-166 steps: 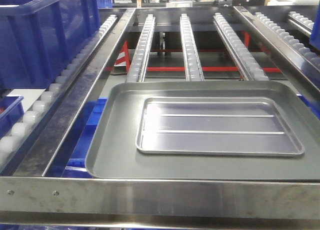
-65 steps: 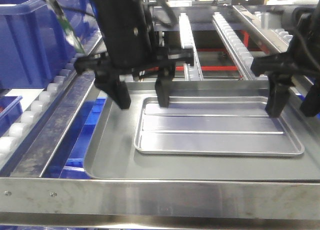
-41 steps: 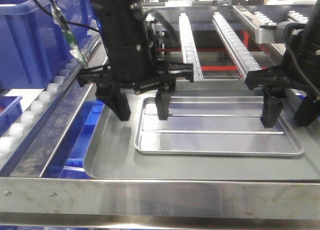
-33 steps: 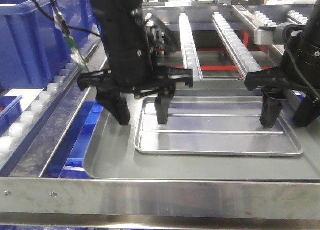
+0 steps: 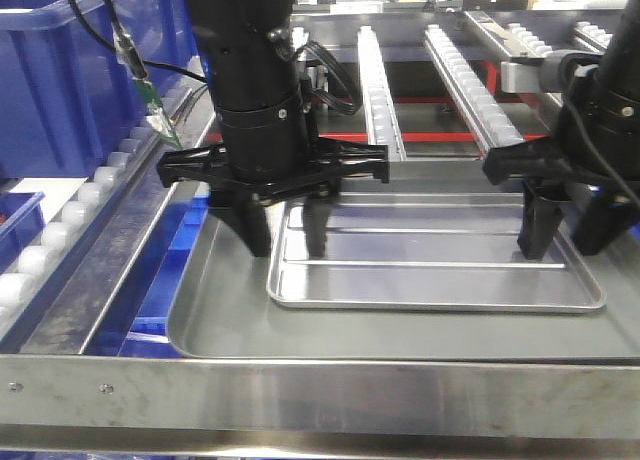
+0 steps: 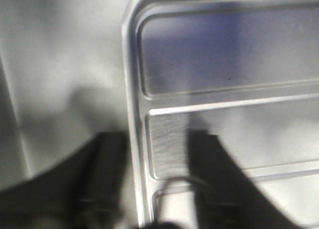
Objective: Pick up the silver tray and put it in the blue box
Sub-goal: 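Close both grippers on the silver tray's edges, then lift the silver tray with both grippers up out of the grey pan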
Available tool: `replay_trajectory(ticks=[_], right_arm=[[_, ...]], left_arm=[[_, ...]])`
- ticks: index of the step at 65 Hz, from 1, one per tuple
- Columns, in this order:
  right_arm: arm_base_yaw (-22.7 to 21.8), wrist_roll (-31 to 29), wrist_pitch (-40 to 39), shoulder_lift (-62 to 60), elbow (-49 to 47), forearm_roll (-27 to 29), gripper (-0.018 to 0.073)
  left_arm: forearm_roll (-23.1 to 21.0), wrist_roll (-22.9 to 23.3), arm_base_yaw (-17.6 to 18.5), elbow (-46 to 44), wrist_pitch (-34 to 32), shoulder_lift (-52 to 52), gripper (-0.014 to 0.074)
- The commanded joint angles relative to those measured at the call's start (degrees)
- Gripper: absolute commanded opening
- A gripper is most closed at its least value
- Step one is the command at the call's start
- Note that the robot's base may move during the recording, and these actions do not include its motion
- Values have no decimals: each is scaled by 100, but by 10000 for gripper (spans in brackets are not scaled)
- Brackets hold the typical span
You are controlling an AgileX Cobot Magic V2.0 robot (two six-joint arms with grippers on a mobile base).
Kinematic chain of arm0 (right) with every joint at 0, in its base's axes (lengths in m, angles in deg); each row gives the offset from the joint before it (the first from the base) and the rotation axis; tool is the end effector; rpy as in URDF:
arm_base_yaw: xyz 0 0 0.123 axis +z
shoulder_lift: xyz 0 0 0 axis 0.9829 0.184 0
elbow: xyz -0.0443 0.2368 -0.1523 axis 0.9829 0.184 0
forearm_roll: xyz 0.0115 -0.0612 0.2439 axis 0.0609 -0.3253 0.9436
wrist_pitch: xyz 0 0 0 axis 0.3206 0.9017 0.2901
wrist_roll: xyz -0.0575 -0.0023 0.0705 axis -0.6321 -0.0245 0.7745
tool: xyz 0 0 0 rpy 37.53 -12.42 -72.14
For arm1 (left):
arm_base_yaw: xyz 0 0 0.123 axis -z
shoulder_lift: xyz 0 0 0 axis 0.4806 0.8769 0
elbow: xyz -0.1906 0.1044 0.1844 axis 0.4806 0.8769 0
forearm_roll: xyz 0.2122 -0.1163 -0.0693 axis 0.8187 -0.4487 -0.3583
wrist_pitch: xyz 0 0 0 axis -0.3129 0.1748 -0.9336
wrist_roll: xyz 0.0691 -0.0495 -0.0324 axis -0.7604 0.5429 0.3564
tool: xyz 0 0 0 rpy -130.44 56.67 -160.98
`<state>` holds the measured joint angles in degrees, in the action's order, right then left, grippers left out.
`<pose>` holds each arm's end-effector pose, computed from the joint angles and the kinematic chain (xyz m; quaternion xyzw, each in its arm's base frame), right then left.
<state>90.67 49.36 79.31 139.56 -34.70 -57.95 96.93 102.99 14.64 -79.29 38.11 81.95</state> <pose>0.3314 0.0690 0.1881 -0.0202 0.9811 0.0496 0.1857 0.3141 -0.2859 0.1995 0.0868 0.9767 -0.0838 0.1774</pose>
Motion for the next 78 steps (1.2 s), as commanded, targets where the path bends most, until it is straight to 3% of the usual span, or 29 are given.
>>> replay_trajectory(ticks=[1, 8, 22, 36, 46, 58, 78], right_arm=[[-28, -64, -128, -125, -129, -97, 208], [-28, -64, -97, -125, -129, -97, 37], [-28, -64, 109, -260, -129, -97, 56], [-22, -59, 615, -970, -197, -97, 56], [76, 39, 1195, -1425, -525, -97, 56], [328, 326, 1873, -1856, -1040, -102, 56], [1071, 904, 2191, -2435, -1116, -245, 58]], left_arm=[[72, 56, 42, -143, -62, -254, 13], [131, 56, 42, -143, -36, -254, -114], [158, 56, 42, -178, 121, -279, -99], [367, 56, 42, -691, 1064, -516, -99], [420, 27, 43, -824, 1358, -897, -100], [511, -87, 67, -792, 1784, -1605, -104], [567, -161, 157, -418, 2361, -2713, -104]])
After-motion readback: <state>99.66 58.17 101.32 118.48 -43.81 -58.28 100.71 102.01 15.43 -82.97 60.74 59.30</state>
